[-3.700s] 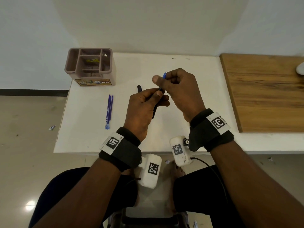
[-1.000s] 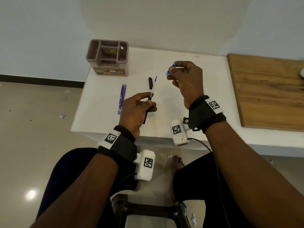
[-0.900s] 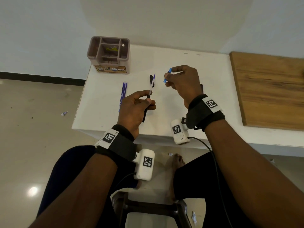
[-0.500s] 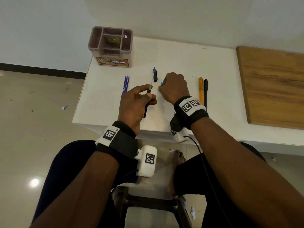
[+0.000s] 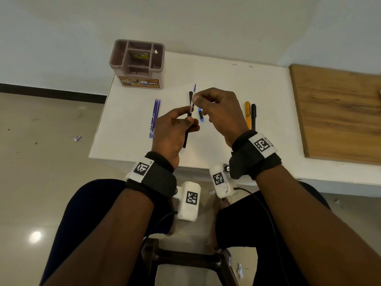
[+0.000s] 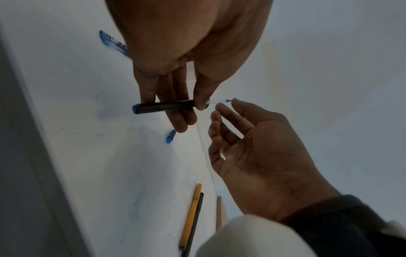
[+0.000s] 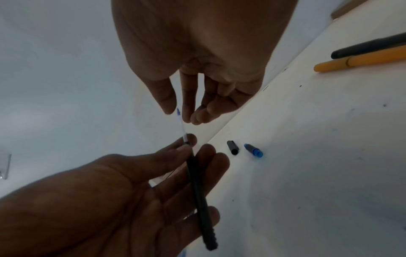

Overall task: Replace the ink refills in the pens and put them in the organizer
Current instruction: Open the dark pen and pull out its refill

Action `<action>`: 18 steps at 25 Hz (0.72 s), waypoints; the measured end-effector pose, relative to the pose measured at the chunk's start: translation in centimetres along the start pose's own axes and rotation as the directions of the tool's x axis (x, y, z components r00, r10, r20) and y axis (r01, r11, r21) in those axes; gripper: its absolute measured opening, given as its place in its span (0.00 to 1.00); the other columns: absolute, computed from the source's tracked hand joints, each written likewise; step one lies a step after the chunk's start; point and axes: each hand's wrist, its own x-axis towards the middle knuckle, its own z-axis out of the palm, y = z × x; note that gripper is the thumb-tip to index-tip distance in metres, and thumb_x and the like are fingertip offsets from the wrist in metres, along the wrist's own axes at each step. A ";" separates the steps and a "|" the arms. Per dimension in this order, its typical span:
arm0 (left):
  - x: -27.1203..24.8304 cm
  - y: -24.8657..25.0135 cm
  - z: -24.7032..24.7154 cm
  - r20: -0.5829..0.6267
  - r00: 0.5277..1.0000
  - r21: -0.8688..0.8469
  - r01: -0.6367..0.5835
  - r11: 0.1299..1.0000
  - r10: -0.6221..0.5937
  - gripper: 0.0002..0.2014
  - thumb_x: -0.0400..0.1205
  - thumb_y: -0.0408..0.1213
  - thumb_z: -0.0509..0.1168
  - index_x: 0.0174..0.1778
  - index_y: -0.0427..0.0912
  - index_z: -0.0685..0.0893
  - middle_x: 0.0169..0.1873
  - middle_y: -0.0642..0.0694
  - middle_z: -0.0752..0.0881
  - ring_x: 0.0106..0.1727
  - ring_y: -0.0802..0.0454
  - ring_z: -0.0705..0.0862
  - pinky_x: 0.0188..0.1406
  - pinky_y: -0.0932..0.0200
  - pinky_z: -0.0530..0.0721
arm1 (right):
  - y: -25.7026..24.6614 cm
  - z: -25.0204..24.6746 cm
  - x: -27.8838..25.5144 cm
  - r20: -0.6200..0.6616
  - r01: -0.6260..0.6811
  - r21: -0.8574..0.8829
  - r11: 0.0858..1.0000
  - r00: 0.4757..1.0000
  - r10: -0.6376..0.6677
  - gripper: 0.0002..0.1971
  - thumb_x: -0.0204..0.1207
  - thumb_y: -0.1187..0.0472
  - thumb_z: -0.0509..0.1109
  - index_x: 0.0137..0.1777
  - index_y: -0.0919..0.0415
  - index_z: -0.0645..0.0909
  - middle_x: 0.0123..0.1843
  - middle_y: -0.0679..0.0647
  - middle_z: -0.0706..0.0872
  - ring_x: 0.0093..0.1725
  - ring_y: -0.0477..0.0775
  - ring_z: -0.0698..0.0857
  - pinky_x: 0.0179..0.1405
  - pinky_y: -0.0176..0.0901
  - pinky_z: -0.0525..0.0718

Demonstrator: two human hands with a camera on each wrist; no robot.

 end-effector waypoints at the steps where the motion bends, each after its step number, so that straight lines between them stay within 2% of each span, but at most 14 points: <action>1: -0.1 0.0 0.1 0.004 1.000 0.001 -0.005 1.000 0.005 0.15 0.89 0.33 0.67 0.72 0.46 0.86 0.50 0.43 0.95 0.52 0.52 0.96 0.50 0.63 0.84 | 0.2 0.0 -0.1 -0.004 0.016 0.005 1.000 1.000 -0.016 0.05 0.84 0.55 0.73 0.52 0.50 0.91 0.47 0.41 0.92 0.51 0.47 0.90 0.57 0.51 0.89; 5: 0.1 0.3 0.3 0.001 1.000 0.015 -0.019 1.000 0.019 0.16 0.89 0.32 0.67 0.73 0.45 0.86 0.51 0.43 0.95 0.52 0.51 0.95 0.56 0.60 0.87 | 0.6 0.2 0.3 -0.001 0.015 0.022 1.000 1.000 -0.015 0.04 0.83 0.57 0.75 0.52 0.53 0.92 0.46 0.44 0.92 0.51 0.47 0.90 0.60 0.52 0.90; 7: 0.2 0.3 0.2 -0.006 1.000 0.015 -0.017 1.000 0.017 0.17 0.89 0.32 0.68 0.74 0.45 0.86 0.51 0.43 0.95 0.52 0.52 0.95 0.53 0.63 0.86 | 0.2 0.5 0.5 -0.001 -0.003 0.069 0.998 1.000 0.003 0.04 0.83 0.58 0.75 0.51 0.54 0.91 0.45 0.45 0.92 0.48 0.46 0.90 0.53 0.46 0.90; 9: 0.5 0.2 0.0 -0.029 1.000 0.011 -0.006 1.000 0.006 0.19 0.87 0.32 0.70 0.75 0.44 0.84 0.53 0.43 0.95 0.53 0.53 0.95 0.50 0.67 0.84 | -0.6 0.7 1.5 -0.040 -0.045 0.178 0.983 0.998 0.053 0.05 0.83 0.60 0.74 0.52 0.58 0.91 0.47 0.52 0.94 0.44 0.48 0.91 0.45 0.38 0.88; 11: 1.0 0.0 -0.4 -0.094 0.996 0.011 0.012 1.000 -0.011 0.19 0.86 0.30 0.71 0.74 0.42 0.85 0.54 0.43 0.95 0.55 0.52 0.95 0.57 0.63 0.87 | -1.0 1.0 3.6 -0.094 -0.076 0.271 0.960 0.990 0.105 0.08 0.84 0.60 0.72 0.55 0.64 0.89 0.49 0.58 0.94 0.45 0.55 0.93 0.42 0.37 0.88; 13: 1.6 -0.1 -0.9 -0.171 0.985 0.005 0.019 1.000 -0.018 0.16 0.84 0.27 0.72 0.68 0.41 0.89 0.53 0.44 0.95 0.57 0.50 0.94 0.69 0.52 0.87 | -1.0 1.5 6.0 -0.150 -0.077 0.254 0.964 0.982 0.118 0.07 0.83 0.60 0.73 0.53 0.64 0.89 0.46 0.58 0.95 0.43 0.54 0.94 0.44 0.38 0.88; 14: 1.8 -0.1 -1.1 -0.192 0.981 0.000 0.025 1.000 -0.025 0.15 0.84 0.27 0.72 0.66 0.41 0.90 0.52 0.45 0.95 0.57 0.49 0.94 0.71 0.50 0.86 | -0.9 1.9 7.0 -0.180 -0.072 0.201 0.977 0.978 0.109 0.07 0.82 0.60 0.74 0.51 0.63 0.90 0.43 0.56 0.95 0.41 0.52 0.94 0.45 0.41 0.90; 15: 1.9 -0.1 -1.4 -0.199 0.979 -0.007 0.034 0.999 -0.035 0.14 0.84 0.26 0.72 0.65 0.41 0.90 0.52 0.45 0.95 0.58 0.49 0.94 0.69 0.52 0.87 | -0.7 2.4 7.9 -0.195 -0.072 0.139 0.988 0.976 0.099 0.06 0.80 0.60 0.75 0.49 0.62 0.91 0.40 0.54 0.95 0.38 0.51 0.94 0.47 0.44 0.92; 18: 2.0 -0.2 -2.0 -0.183 0.981 -0.006 0.059 0.998 -0.059 0.15 0.85 0.27 0.71 0.66 0.41 0.90 0.53 0.46 0.95 0.57 0.52 0.94 0.50 0.66 0.84 | -0.2 4.7 10.0 -0.141 -0.091 -0.069 0.993 0.987 0.080 0.07 0.79 0.58 0.75 0.45 0.61 0.92 0.36 0.54 0.94 0.36 0.50 0.93 0.51 0.50 0.94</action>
